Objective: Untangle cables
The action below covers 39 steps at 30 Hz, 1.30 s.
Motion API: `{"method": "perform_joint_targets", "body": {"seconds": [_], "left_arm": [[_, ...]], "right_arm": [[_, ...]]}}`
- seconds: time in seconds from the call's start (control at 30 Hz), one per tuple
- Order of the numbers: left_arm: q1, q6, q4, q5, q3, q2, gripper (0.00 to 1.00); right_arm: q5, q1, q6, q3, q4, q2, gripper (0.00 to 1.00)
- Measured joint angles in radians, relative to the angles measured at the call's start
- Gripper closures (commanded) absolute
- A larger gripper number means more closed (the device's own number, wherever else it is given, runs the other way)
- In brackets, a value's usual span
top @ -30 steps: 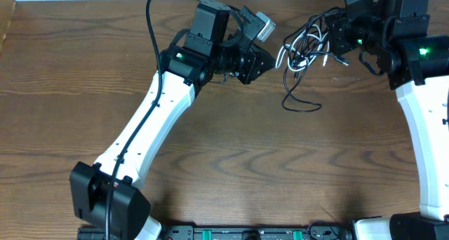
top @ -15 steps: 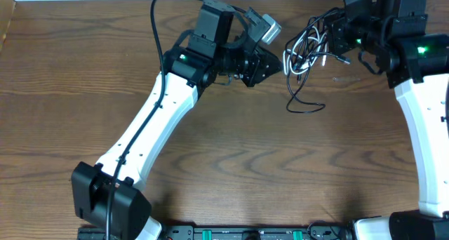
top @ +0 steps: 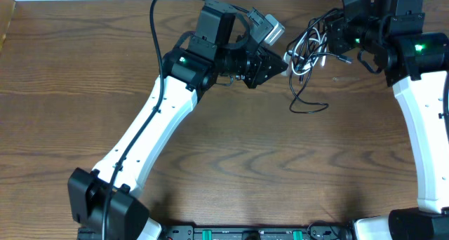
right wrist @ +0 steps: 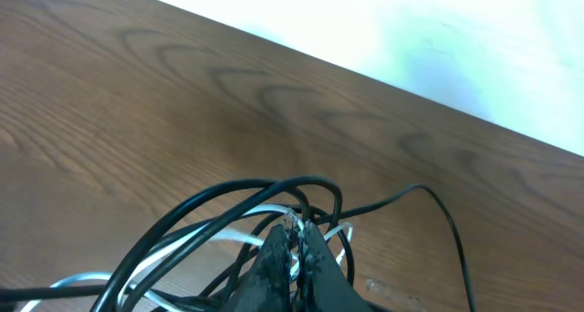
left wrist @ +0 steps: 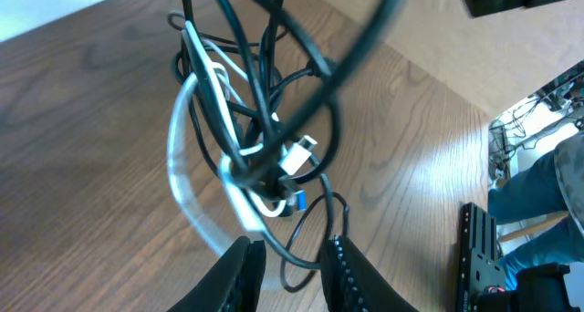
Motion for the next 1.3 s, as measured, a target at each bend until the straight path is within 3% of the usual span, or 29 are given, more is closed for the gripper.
{"method": "perform_joint_targets", "body": {"seconds": [0.53, 0.8, 0.9, 1.3], "left_arm": [[0.000, 0.000, 0.000, -0.014, 0.000, -0.009, 0.74], [0.000, 0.004, -0.016, -0.090, 0.000, -0.009, 0.74], [0.000, 0.003, -0.021, -0.126, 0.000, -0.009, 0.61], [0.000, 0.004, -0.023, -0.175, 0.000, -0.009, 0.60]], "right_arm": [[-0.013, 0.000, 0.000, 0.000, 0.000, 0.000, 0.99], [-0.015, 0.000, 0.000, 0.000, 0.000, 0.000, 0.99], [-0.015, 0.000, 0.000, 0.000, 0.000, 0.000, 0.99], [-0.019, 0.000, -0.001, 0.000, -0.001, 0.000, 0.99]]}}
